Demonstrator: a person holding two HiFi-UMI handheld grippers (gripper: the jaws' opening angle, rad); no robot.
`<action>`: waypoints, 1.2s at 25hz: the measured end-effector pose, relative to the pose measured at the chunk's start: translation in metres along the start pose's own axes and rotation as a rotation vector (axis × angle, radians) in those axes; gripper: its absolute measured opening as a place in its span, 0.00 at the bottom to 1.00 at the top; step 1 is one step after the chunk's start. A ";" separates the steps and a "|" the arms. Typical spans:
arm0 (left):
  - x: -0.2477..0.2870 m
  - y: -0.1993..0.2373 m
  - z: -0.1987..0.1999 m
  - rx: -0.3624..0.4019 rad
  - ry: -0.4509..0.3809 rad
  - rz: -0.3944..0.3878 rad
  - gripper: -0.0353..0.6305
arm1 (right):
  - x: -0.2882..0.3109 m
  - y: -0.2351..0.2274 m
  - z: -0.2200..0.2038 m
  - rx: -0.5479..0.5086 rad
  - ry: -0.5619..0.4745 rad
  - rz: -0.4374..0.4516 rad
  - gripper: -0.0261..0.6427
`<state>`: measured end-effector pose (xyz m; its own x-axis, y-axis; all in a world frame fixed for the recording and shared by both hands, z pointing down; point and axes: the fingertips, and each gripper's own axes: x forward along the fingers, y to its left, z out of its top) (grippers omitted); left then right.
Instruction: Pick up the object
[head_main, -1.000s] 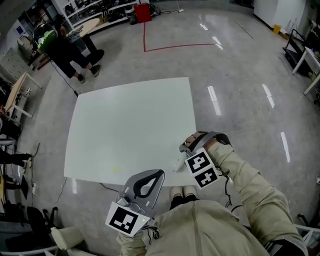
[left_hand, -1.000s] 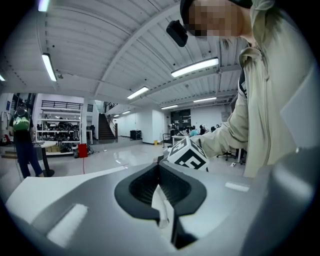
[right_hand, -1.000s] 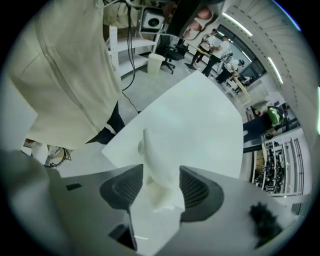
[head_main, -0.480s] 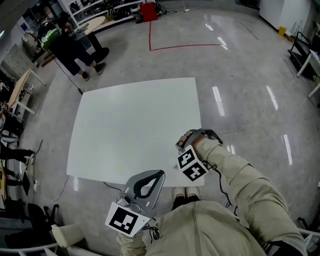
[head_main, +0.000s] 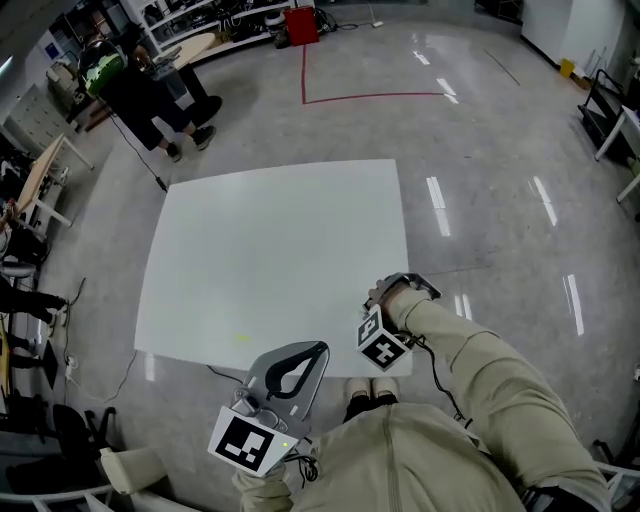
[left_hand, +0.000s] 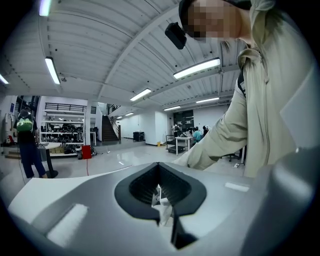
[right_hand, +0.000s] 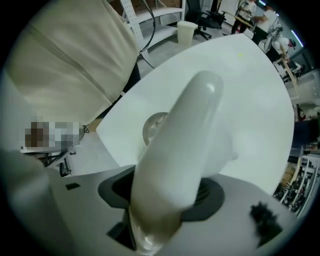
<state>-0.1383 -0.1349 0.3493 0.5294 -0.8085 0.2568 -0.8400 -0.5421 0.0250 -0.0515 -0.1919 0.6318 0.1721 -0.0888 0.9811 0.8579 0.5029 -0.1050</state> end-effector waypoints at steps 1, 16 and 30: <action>-0.001 0.003 0.000 -0.006 -0.006 0.004 0.06 | -0.001 -0.003 0.000 0.017 -0.021 -0.009 0.41; 0.006 0.006 0.003 0.012 -0.024 -0.038 0.06 | -0.074 -0.043 -0.009 0.419 -0.394 -0.231 0.30; 0.023 -0.006 0.017 0.057 -0.041 -0.111 0.06 | -0.233 -0.049 -0.056 1.010 -0.966 -0.857 0.30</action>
<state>-0.1190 -0.1544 0.3382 0.6238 -0.7512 0.2157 -0.7687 -0.6396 -0.0041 -0.1067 -0.2446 0.3995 -0.8404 -0.2775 0.4655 -0.1743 0.9517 0.2527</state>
